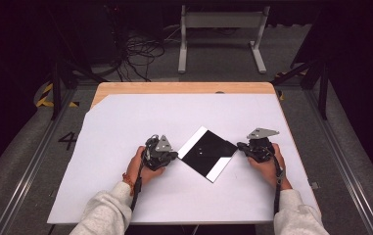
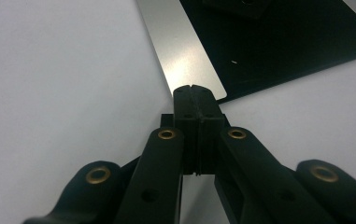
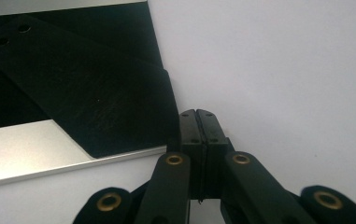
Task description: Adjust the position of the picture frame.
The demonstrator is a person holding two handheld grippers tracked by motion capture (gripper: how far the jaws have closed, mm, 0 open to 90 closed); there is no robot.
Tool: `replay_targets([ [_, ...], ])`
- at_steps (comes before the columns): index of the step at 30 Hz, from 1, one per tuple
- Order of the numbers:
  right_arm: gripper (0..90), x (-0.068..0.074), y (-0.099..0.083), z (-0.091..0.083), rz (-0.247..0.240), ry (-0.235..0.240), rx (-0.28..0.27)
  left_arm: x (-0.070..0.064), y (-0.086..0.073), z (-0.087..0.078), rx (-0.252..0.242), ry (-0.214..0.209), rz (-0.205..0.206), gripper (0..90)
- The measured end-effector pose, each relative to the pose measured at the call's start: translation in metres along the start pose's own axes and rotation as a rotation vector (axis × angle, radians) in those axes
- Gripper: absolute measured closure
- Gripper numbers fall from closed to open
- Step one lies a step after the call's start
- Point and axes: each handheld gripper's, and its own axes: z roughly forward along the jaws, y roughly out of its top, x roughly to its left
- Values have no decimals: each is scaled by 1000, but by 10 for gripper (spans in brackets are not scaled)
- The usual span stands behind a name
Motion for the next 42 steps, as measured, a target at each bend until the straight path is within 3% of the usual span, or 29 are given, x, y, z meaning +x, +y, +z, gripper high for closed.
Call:
replay_targets([
  [22,900,9,-1,-4,-41,49,14,8,-4,-2,-2,29,-14,900],
  [32,900,18,-5,-9,-67,80,16,14,-5,-2,-6,56,-31,899],
  [42,900,31,-7,-12,-101,117,20,15,-6,-5,5,46,-43,884],
])
